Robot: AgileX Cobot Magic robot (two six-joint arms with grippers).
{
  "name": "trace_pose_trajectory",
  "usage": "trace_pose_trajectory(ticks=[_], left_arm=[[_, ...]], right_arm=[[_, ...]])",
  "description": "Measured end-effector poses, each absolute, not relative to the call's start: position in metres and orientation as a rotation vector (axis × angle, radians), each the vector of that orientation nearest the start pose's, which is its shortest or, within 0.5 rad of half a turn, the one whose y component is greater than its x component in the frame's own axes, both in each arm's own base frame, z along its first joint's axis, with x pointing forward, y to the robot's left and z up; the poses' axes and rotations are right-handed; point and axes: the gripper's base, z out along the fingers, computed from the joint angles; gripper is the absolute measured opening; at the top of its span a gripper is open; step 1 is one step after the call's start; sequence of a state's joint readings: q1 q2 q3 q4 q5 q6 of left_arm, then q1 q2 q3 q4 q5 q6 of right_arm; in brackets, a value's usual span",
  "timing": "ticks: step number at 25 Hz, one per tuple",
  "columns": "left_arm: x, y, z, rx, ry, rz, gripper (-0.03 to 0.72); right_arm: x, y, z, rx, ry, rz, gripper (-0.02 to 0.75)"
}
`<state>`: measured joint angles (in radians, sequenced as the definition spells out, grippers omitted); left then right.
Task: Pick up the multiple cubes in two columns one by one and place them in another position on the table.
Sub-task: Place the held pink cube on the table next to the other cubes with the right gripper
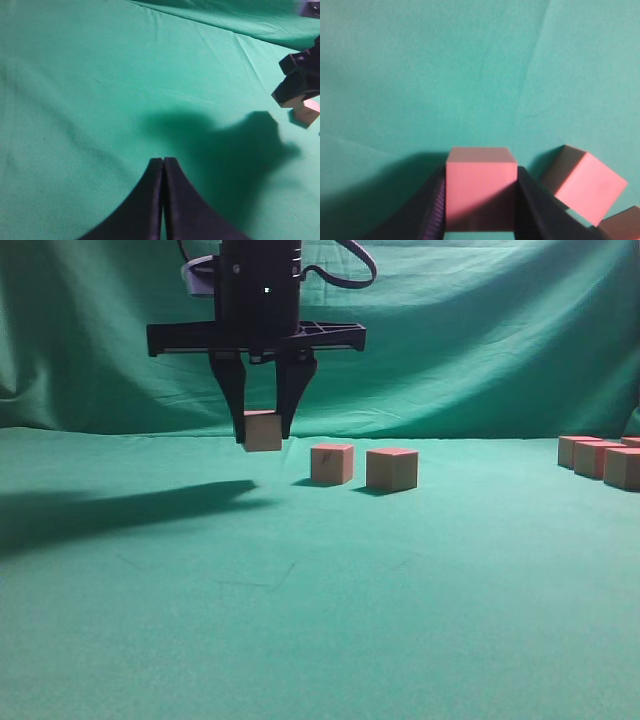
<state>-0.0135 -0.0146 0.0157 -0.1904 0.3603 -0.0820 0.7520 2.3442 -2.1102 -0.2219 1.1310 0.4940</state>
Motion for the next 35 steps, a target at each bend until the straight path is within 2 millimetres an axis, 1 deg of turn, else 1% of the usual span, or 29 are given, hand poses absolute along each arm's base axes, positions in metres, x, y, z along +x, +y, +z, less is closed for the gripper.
trace_pose_trajectory(ticks=[5,15,17,23,25,35], left_arm=[[0.052,-0.007,0.177,-0.181,1.837,-0.253,0.0],[0.052,-0.007,0.177,-0.181,1.837,-0.253,0.0],[0.052,-0.007,0.177,-0.181,1.837,-0.253,0.0],[0.052,-0.007,0.177,-0.181,1.837,-0.253,0.0],[0.052,-0.007,0.177,-0.181,1.837,-0.253,0.0],[0.052,-0.007,0.177,-0.181,1.837,-0.253,0.0]], right_arm=[[0.382,0.328,0.199,-0.425,2.722,-0.041,0.267],[0.383,0.329,0.199,-0.424,2.712,-0.032,0.267],[0.383,0.329,0.196,-0.425,2.717,-0.036,0.267],[0.384,0.33,0.176,-0.433,2.765,-0.077,0.267],[0.383,0.33,0.172,-0.434,2.778,-0.088,0.267],[0.383,0.329,0.171,-0.443,2.785,-0.099,0.267]])
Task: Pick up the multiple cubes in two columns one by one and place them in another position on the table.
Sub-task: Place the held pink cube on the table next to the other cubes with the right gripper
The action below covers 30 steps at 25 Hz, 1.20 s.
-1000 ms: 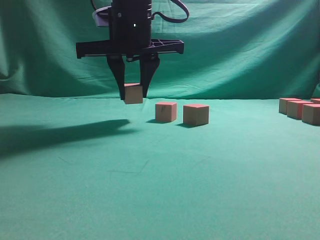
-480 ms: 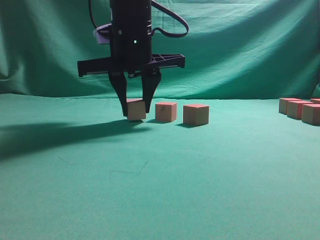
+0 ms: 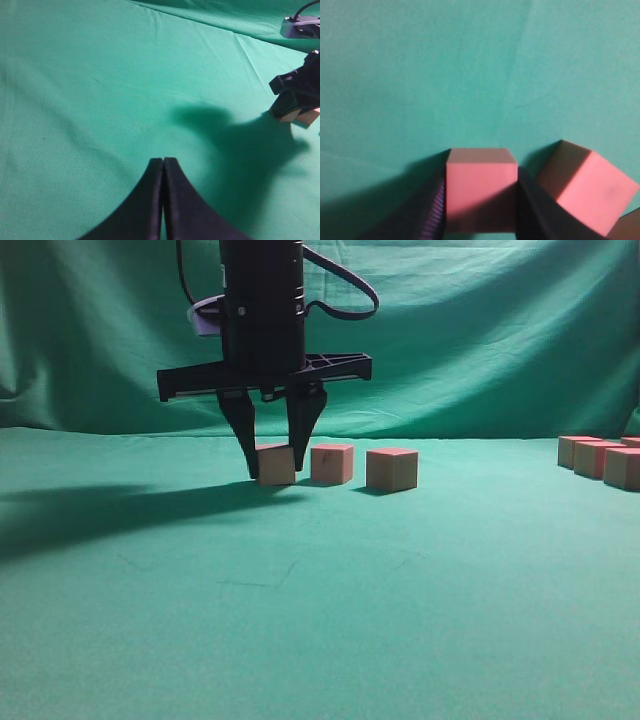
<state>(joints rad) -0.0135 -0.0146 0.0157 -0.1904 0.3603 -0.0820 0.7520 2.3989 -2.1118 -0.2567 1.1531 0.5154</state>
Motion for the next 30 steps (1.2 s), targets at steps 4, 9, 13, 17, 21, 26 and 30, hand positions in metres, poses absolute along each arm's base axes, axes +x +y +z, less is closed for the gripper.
trace_pose_trajectory(ticks=[4,9,13,17,21,26,30], left_arm=[[0.0524,-0.0068,0.1768,-0.181,1.837,-0.253,0.0],[0.0524,-0.0068,0.1768,-0.181,1.837,-0.253,0.0],[0.0524,-0.0068,0.1768,-0.181,1.837,-0.253,0.0],[0.0524,-0.0068,0.1768,-0.181,1.837,-0.253,0.0],[0.0524,-0.0068,0.1768,-0.181,1.837,-0.253,0.0],[0.0524,-0.0068,0.1768,-0.181,1.837,-0.253,0.0],[0.0524,-0.0068,0.1768,-0.181,1.837,-0.253,0.0]], right_arm=[[0.3829,0.3292,0.1711,-0.451,2.783,-0.098,0.267],[0.3831,0.3296,0.1717,-0.494,2.775,-0.1,0.267],[0.3836,0.3303,0.172,-0.514,2.768,-0.098,0.329],[0.3838,0.3307,0.168,-0.518,2.775,-0.102,0.413],[0.3839,0.331,0.168,-0.517,2.773,-0.097,0.413],[0.3841,0.3315,0.1681,-0.52,2.769,-0.09,0.413],[0.3864,0.3338,0.175,-0.512,2.749,-0.068,0.413]])
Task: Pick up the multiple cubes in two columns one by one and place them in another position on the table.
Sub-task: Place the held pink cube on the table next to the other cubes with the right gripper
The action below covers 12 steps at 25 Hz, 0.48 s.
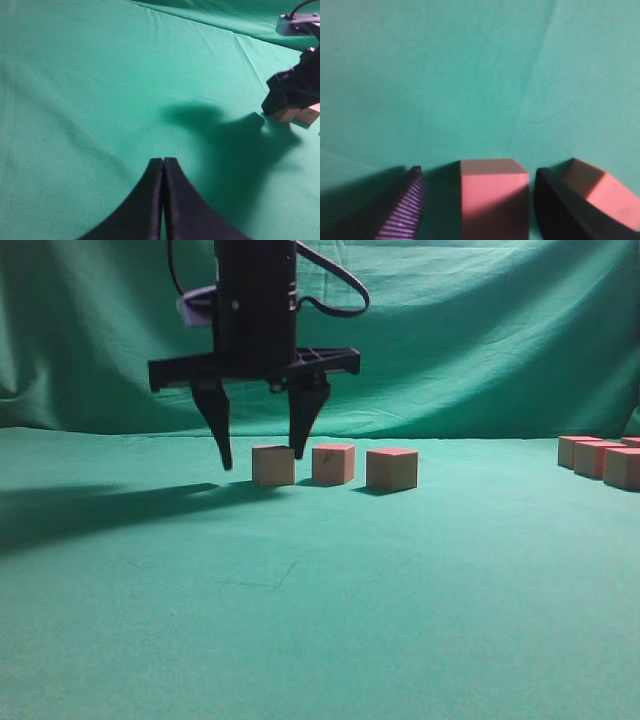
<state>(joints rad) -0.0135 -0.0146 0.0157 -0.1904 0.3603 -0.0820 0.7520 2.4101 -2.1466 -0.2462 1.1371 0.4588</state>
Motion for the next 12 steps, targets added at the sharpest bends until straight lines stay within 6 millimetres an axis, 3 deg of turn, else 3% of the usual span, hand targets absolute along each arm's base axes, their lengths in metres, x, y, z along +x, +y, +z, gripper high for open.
trace_pose_trajectory(ticks=[12], left_arm=[[0.052,-0.007,0.177,-0.181,1.837,-0.253,0.0]], right_arm=[[0.398,0.338,0.256,-0.565,2.545,-0.027,0.413]])
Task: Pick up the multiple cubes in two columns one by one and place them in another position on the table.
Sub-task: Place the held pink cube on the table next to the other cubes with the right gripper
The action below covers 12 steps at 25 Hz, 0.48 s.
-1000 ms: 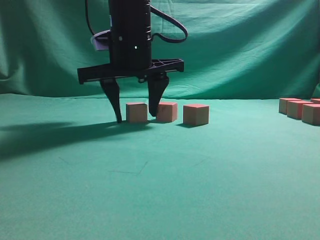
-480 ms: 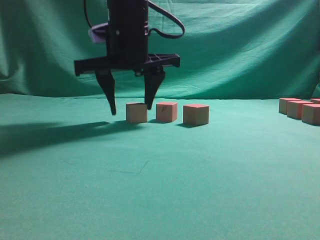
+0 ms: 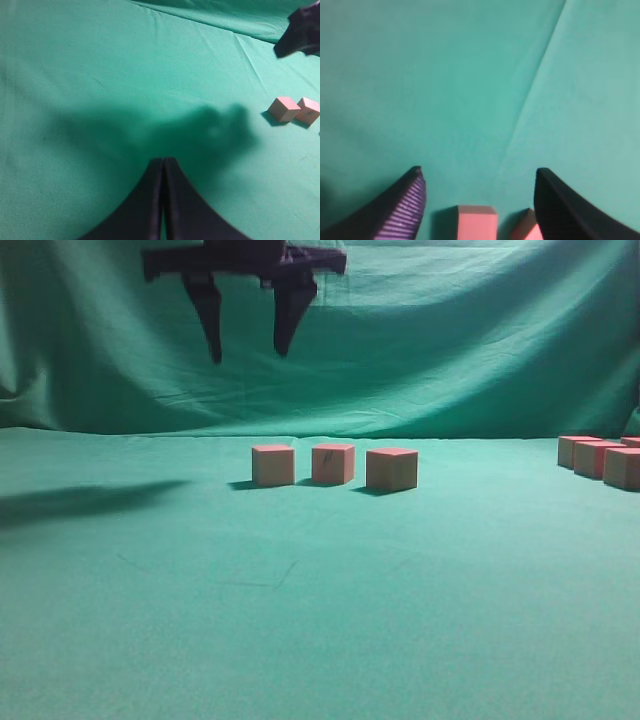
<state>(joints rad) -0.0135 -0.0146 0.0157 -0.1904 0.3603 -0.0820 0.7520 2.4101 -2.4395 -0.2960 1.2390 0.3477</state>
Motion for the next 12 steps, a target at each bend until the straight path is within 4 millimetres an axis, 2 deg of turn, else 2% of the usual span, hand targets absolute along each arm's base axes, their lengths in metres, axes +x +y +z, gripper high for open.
trace_pose_trajectory(ticks=[3,7,12], left_arm=[[0.052,-0.007,0.177,-0.181,1.837,-0.253,0.0],[0.052,-0.007,0.177,-0.181,1.837,-0.253,0.0],[0.052,-0.007,0.177,-0.181,1.837,-0.253,0.0]], right_arm=[[0.396,0.336,0.278,-0.572,2.493,-0.001,0.413],[0.381,0.33,0.318,-0.62,2.45,0.106,0.413],[0.349,0.302,0.382,-0.629,2.374,0.161,0.413]])
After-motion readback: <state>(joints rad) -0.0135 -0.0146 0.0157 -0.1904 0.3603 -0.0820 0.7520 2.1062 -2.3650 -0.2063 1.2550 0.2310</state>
